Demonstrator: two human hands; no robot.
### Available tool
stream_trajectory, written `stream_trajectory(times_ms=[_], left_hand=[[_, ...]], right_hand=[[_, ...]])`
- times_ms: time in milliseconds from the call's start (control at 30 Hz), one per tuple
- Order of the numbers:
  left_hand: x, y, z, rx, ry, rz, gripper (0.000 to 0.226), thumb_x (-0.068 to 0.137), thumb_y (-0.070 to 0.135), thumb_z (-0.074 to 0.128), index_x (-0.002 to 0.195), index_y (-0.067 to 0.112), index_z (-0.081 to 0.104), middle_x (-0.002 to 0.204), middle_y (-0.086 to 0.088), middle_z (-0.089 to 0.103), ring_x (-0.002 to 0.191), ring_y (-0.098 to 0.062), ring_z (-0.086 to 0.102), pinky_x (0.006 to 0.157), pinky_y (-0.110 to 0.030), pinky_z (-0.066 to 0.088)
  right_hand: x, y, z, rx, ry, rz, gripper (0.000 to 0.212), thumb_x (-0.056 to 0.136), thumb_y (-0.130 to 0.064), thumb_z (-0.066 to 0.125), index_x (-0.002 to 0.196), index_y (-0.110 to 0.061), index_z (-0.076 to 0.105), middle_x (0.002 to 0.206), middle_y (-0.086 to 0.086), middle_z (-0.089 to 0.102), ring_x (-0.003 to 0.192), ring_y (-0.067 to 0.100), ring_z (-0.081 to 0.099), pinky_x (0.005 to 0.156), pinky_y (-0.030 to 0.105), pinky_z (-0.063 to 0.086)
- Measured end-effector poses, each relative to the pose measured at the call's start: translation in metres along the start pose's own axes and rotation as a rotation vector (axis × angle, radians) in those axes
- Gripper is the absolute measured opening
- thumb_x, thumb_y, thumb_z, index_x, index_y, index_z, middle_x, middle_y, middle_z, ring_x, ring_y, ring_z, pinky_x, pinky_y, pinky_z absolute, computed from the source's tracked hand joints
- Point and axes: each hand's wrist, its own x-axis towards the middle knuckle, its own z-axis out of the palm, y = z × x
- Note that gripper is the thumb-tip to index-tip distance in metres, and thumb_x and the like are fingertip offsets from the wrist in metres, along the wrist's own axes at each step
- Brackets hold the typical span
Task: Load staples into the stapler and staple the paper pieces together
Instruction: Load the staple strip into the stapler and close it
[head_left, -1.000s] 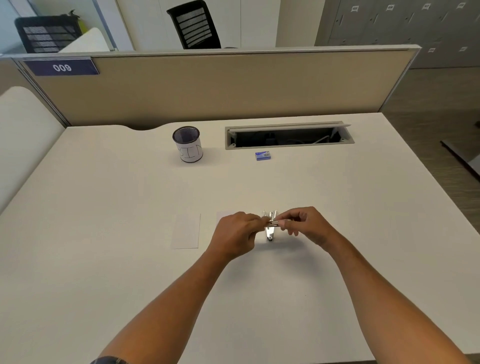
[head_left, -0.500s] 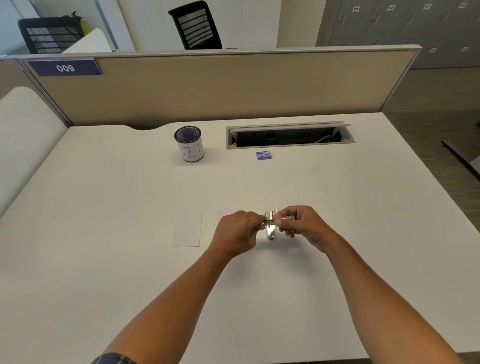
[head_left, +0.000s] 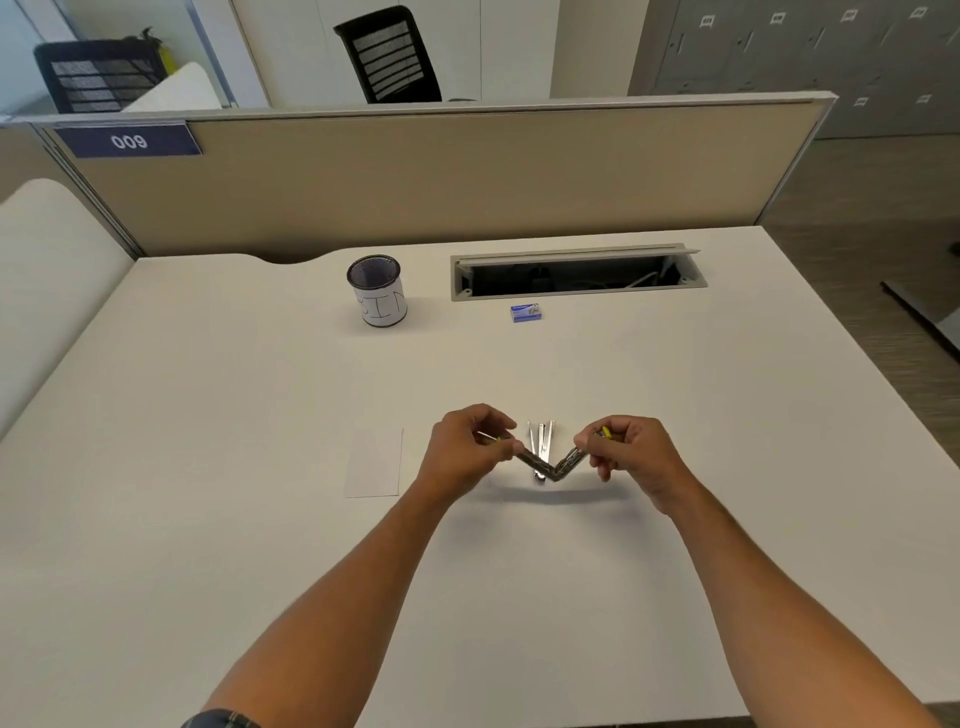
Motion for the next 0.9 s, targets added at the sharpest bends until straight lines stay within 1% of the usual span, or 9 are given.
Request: stream_trajectory(times_ms=[133, 233, 367, 433, 533, 600, 700, 800, 900], left_hand=[[-0.002, 0.005, 0.009, -0.193, -0.036, -0.006, 0.030, 0.075, 0.010, 0.088, 0.101, 0.012, 0.074, 0.091, -0.009, 0.078, 0.083, -0.021, 0.074, 0.085, -0.029, 0.060], [-0.006, 0.005, 0.022, -0.321, -0.069, -0.050, 0.037, 0.079, -0.001, 0.082, 0.114, 0.006, 0.071, 0.096, -0.011, 0.079, 0.091, -0.022, 0.076, 0.090, -0.031, 0.058], [-0.013, 0.001, 0.039, -0.276, -0.088, -0.040, 0.033, 0.089, 0.000, 0.070, 0.121, 0.008, 0.071, 0.108, -0.005, 0.078, 0.105, -0.017, 0.073, 0.101, -0.034, 0.054], [-0.016, 0.000, 0.041, -0.233, -0.120, -0.015, 0.031, 0.087, 0.012, 0.075, 0.118, 0.017, 0.074, 0.109, 0.002, 0.078, 0.102, -0.015, 0.074, 0.095, -0.034, 0.057], [-0.018, 0.000, 0.037, -0.150, -0.153, -0.017, 0.039, 0.076, 0.033, 0.084, 0.113, 0.026, 0.074, 0.105, 0.006, 0.077, 0.090, -0.018, 0.077, 0.085, -0.033, 0.060], [-0.019, -0.002, 0.034, -0.106, -0.146, -0.019, 0.036, 0.078, 0.029, 0.083, 0.113, 0.025, 0.073, 0.104, 0.006, 0.078, 0.089, -0.017, 0.077, 0.088, -0.039, 0.060], [-0.021, -0.005, 0.029, -0.072, -0.168, -0.018, 0.032, 0.083, 0.022, 0.079, 0.114, 0.020, 0.072, 0.104, 0.003, 0.078, 0.090, -0.018, 0.077, 0.091, -0.047, 0.059], [-0.025, -0.005, 0.026, -0.100, -0.221, -0.026, 0.027, 0.087, 0.010, 0.074, 0.114, 0.014, 0.071, 0.105, -0.005, 0.077, 0.093, -0.027, 0.075, 0.092, -0.046, 0.059], [-0.030, -0.001, 0.026, -0.201, -0.269, -0.032, 0.027, 0.089, 0.002, 0.061, 0.113, 0.008, 0.070, 0.103, -0.012, 0.076, 0.095, -0.032, 0.074, 0.084, -0.040, 0.060]], right_hand=[[-0.002, -0.002, 0.008, -0.004, -0.042, 0.010, 0.030, 0.072, -0.030, 0.089, 0.084, -0.004, 0.078, 0.065, 0.016, 0.066, 0.050, 0.024, 0.058, 0.054, 0.029, 0.053], [-0.002, -0.003, 0.015, 0.025, -0.046, 0.009, 0.030, 0.073, -0.032, 0.089, 0.083, -0.007, 0.077, 0.068, 0.018, 0.069, 0.052, 0.026, 0.061, 0.056, 0.031, 0.055], [-0.002, -0.006, 0.023, 0.105, -0.055, -0.006, 0.031, 0.070, -0.034, 0.090, 0.083, -0.010, 0.076, 0.075, 0.022, 0.073, 0.059, 0.028, 0.066, 0.059, 0.034, 0.057], [-0.002, -0.008, 0.024, 0.128, -0.081, -0.009, 0.030, 0.073, -0.031, 0.089, 0.086, -0.009, 0.075, 0.079, 0.026, 0.074, 0.062, 0.029, 0.069, 0.061, 0.034, 0.058], [-0.002, -0.009, 0.025, 0.089, -0.132, -0.010, 0.032, 0.079, -0.022, 0.088, 0.094, 0.001, 0.071, 0.084, 0.031, 0.074, 0.069, 0.035, 0.073, 0.063, 0.036, 0.060], [-0.001, -0.010, 0.027, 0.058, -0.157, -0.010, 0.032, 0.077, -0.017, 0.088, 0.093, 0.004, 0.069, 0.084, 0.032, 0.074, 0.070, 0.038, 0.074, 0.062, 0.035, 0.061], [0.001, -0.012, 0.031, -0.003, -0.179, -0.013, 0.027, 0.072, -0.013, 0.092, 0.081, -0.003, 0.069, 0.077, 0.031, 0.073, 0.062, 0.036, 0.072, 0.056, 0.032, 0.058], [0.005, -0.015, 0.039, -0.099, -0.190, -0.046, 0.033, 0.063, -0.019, 0.097, 0.074, -0.009, 0.068, 0.070, 0.025, 0.073, 0.054, 0.031, 0.068, 0.049, 0.029, 0.051], [0.008, -0.017, 0.047, -0.159, -0.136, -0.090, 0.041, 0.058, -0.027, 0.099, 0.081, -0.014, 0.067, 0.066, 0.007, 0.070, 0.054, 0.019, 0.062, 0.049, 0.026, 0.049]])
